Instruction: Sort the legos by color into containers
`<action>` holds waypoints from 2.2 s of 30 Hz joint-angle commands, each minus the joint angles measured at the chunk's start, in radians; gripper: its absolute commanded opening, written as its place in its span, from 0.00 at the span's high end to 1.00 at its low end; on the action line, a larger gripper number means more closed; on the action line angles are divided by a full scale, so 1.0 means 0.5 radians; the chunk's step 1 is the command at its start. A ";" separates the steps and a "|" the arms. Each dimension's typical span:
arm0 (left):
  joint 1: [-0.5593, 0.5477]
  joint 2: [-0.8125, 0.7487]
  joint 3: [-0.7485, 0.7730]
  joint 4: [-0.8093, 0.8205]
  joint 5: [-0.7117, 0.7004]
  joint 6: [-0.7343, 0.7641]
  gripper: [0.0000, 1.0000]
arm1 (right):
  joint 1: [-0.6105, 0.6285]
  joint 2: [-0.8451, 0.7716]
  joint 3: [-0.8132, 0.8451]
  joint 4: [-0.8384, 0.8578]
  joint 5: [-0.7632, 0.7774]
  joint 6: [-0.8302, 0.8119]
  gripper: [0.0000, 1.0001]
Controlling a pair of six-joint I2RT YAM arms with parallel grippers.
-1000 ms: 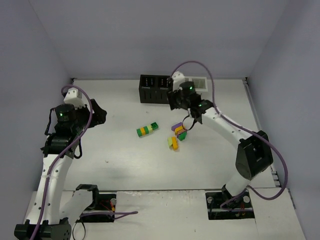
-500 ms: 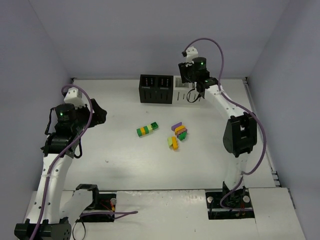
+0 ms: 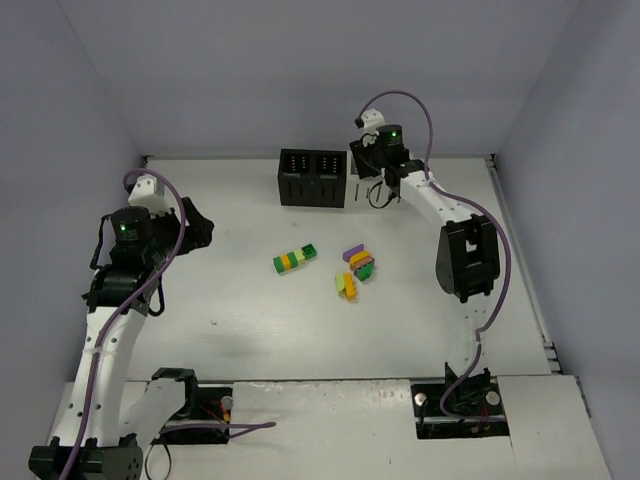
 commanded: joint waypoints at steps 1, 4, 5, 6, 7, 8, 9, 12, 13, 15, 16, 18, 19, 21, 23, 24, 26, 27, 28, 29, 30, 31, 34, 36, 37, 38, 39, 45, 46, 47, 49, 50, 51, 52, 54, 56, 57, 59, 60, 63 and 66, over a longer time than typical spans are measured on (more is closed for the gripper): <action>0.016 0.014 0.084 0.089 0.029 -0.008 0.26 | -0.004 -0.077 0.090 0.102 -0.048 -0.020 0.51; 0.016 0.017 0.084 0.086 0.029 -0.008 0.26 | -0.004 -0.080 0.096 0.102 -0.048 -0.023 0.46; 0.016 0.017 0.084 0.086 0.029 -0.008 0.26 | -0.004 -0.080 0.096 0.102 -0.048 -0.026 0.45; 0.016 0.017 0.084 0.086 0.029 -0.005 0.26 | -0.004 -0.086 0.102 0.102 -0.051 -0.026 0.42; 0.016 0.017 0.084 0.086 0.029 -0.008 0.26 | -0.004 -0.086 0.108 0.102 -0.054 -0.026 0.41; 0.016 0.014 0.087 0.086 0.026 -0.005 0.26 | -0.001 -0.095 0.108 0.102 -0.060 -0.026 0.36; 0.016 0.014 0.084 0.086 0.026 -0.005 0.26 | -0.001 -0.107 0.108 0.102 -0.072 -0.026 0.34; 0.016 0.014 0.084 0.086 0.023 -0.005 0.26 | 0.002 -0.138 0.096 0.099 -0.097 -0.016 0.31; 0.016 0.014 0.087 0.086 0.023 -0.005 0.26 | 0.002 -0.147 0.090 0.099 -0.100 -0.016 0.29; 0.016 0.014 0.084 0.086 0.023 -0.005 0.26 | 0.008 -0.184 0.075 0.096 -0.118 0.008 0.28; 0.016 0.014 0.084 0.086 0.023 -0.005 0.26 | 0.017 -0.202 0.041 0.096 -0.125 0.020 0.30; 0.016 0.011 0.087 0.086 0.023 -0.005 0.26 | 0.057 -0.282 -0.020 0.096 -0.149 0.054 0.33; 0.016 0.010 0.090 0.083 0.023 -0.005 0.26 | 0.075 -0.307 -0.096 0.099 -0.152 0.069 0.35; 0.019 0.007 0.087 0.086 0.023 -0.005 0.26 | 0.149 -0.396 -0.180 0.102 -0.140 0.130 0.38; 0.019 0.004 0.090 0.086 0.023 -0.005 0.26 | 0.210 -0.472 -0.320 0.117 -0.113 0.177 0.44; 0.019 0.004 0.087 0.083 0.023 -0.005 0.26 | 0.244 -0.494 -0.370 0.129 -0.094 0.201 0.45; 0.019 0.007 0.087 0.083 0.026 -0.008 0.26 | 0.354 -0.543 -0.492 0.145 -0.021 0.278 0.47; 0.019 0.007 0.087 0.083 0.029 -0.008 0.26 | 0.391 -0.549 -0.523 0.148 0.004 0.308 0.47; 0.019 0.007 0.084 0.083 0.032 -0.008 0.26 | 0.425 -0.555 -0.551 0.148 0.059 0.342 0.47; 0.019 0.001 0.087 0.083 0.032 -0.008 0.26 | 0.483 -0.558 -0.579 0.157 0.072 0.412 0.46; 0.019 0.004 0.084 0.086 0.035 -0.008 0.26 | 0.511 -0.546 -0.624 0.163 0.084 0.459 0.45; 0.019 0.004 0.084 0.086 0.029 -0.008 0.26 | 0.533 -0.540 -0.646 0.172 0.099 0.514 0.44; 0.019 0.001 0.084 0.083 0.029 -0.008 0.26 | 0.609 -0.470 -0.692 0.178 0.148 0.658 0.43; 0.019 0.001 0.084 0.086 0.032 -0.012 0.26 | 0.665 -0.402 -0.708 0.178 0.206 0.735 0.43; 0.019 0.001 0.084 0.086 0.029 -0.012 0.26 | 0.680 -0.359 -0.711 0.178 0.225 0.753 0.43; 0.019 0.001 0.084 0.086 0.032 -0.012 0.26 | 0.710 -0.341 -0.714 0.185 0.237 0.784 0.43; 0.019 0.001 0.084 0.083 0.032 -0.012 0.26 | 0.717 -0.316 -0.723 0.197 0.246 0.803 0.44; 0.016 0.001 0.087 0.086 0.035 -0.012 0.26 | 0.754 -0.169 -0.720 0.252 0.210 0.864 0.46; 0.019 0.001 0.084 0.086 0.035 -0.012 0.26 | 0.760 -0.135 -0.717 0.255 0.204 0.864 0.46; 0.019 0.001 0.084 0.086 0.041 -0.012 0.26 | 0.763 -0.123 -0.714 0.258 0.191 0.864 0.46; 0.019 0.001 0.087 0.086 0.038 -0.012 0.26 | 0.784 -0.086 -0.717 0.261 0.191 0.858 0.46; 0.019 0.001 0.087 0.086 0.041 -0.012 0.26 | 0.787 -0.080 -0.720 0.267 0.188 0.858 0.47; 0.019 0.001 0.084 0.086 0.044 -0.015 0.26 | 0.794 -0.068 -0.726 0.274 0.182 0.867 0.47; 0.019 0.001 0.084 0.086 0.041 -0.015 0.26 | 0.800 -0.055 -0.738 0.277 0.179 0.873 0.48; 0.019 -0.002 0.084 0.086 0.044 -0.015 0.26 | 0.806 -0.052 -0.751 0.283 0.173 0.882 0.48; 0.019 0.001 0.084 0.086 0.045 -0.012 0.26 | 0.815 -0.058 -0.784 0.292 0.173 0.886 0.48; 0.019 0.001 0.084 0.089 0.045 -0.015 0.26 | 0.827 -0.067 -0.797 0.298 0.176 0.889 0.49; 0.019 0.004 0.084 0.089 0.048 -0.015 0.26 | 0.833 -0.080 -0.839 0.301 0.173 0.889 0.49; 0.019 0.004 0.084 0.089 0.048 -0.018 0.26 | 0.837 -0.086 -0.858 0.307 0.176 0.892 0.49; 0.019 0.007 0.084 0.092 0.057 -0.018 0.26 | 0.846 -0.120 -0.928 0.316 0.173 0.898 0.49; 0.019 0.007 0.084 0.089 0.057 -0.021 0.26 | 0.849 -0.153 -0.999 0.326 0.176 0.904 0.49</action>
